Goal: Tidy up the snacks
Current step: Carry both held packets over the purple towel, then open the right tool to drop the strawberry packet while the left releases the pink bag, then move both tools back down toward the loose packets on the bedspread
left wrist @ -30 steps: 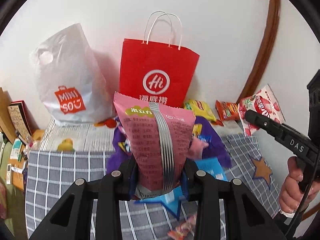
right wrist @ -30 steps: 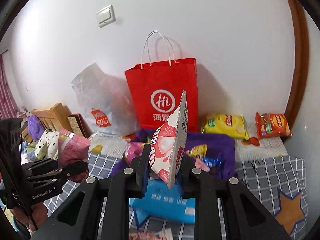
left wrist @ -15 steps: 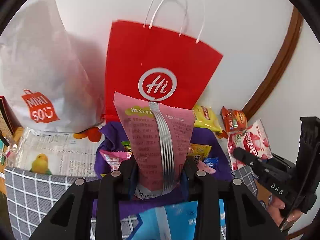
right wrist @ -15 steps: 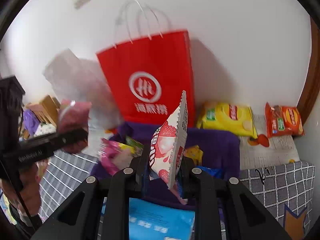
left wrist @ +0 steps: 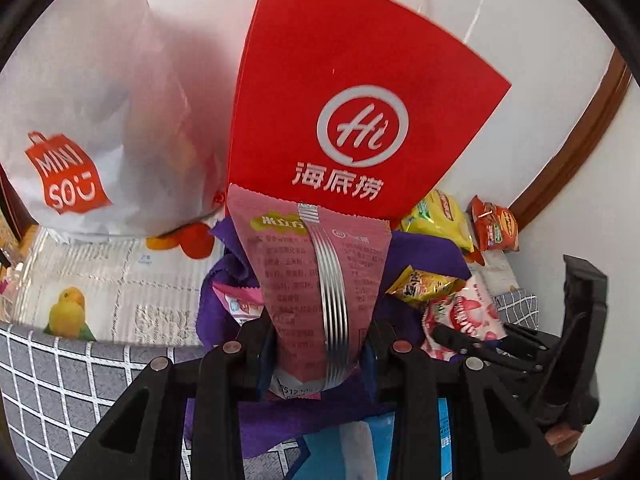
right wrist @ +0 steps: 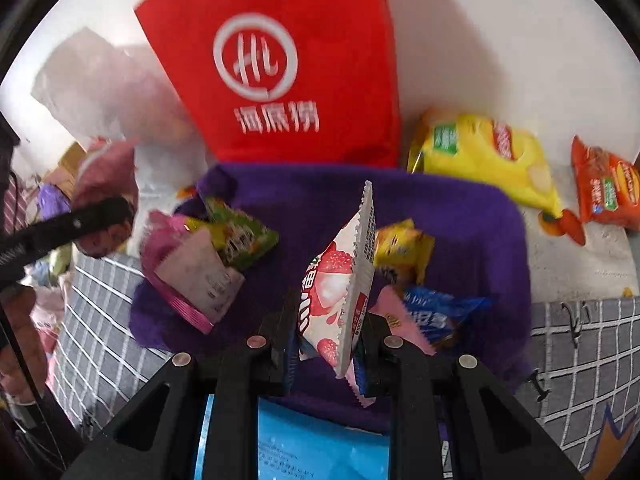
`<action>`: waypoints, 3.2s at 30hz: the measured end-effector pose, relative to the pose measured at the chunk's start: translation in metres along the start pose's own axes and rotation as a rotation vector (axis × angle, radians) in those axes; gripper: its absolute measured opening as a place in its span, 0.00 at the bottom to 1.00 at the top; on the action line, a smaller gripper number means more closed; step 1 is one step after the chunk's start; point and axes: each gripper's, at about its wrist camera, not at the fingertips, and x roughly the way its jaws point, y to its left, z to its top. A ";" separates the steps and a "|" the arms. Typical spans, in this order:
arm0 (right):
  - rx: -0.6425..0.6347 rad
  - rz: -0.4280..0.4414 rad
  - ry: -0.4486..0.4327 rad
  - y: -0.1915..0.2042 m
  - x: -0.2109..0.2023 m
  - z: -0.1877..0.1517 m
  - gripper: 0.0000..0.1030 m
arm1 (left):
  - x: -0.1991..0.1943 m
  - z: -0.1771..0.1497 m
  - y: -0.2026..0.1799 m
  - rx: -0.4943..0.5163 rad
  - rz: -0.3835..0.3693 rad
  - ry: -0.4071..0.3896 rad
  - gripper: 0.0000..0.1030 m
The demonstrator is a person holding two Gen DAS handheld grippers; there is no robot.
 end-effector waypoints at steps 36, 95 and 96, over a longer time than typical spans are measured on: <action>-0.050 -0.147 -0.150 -0.003 -0.063 0.007 0.46 | 0.051 -0.015 -0.013 -0.024 -0.071 0.130 0.33; 0.064 -0.242 -0.305 0.031 -0.207 -0.139 0.75 | -0.121 -0.048 -0.077 0.126 -0.046 -0.012 0.64; 0.067 -0.238 -0.310 0.032 -0.208 -0.143 0.75 | -0.124 -0.053 -0.074 0.123 -0.029 -0.013 0.64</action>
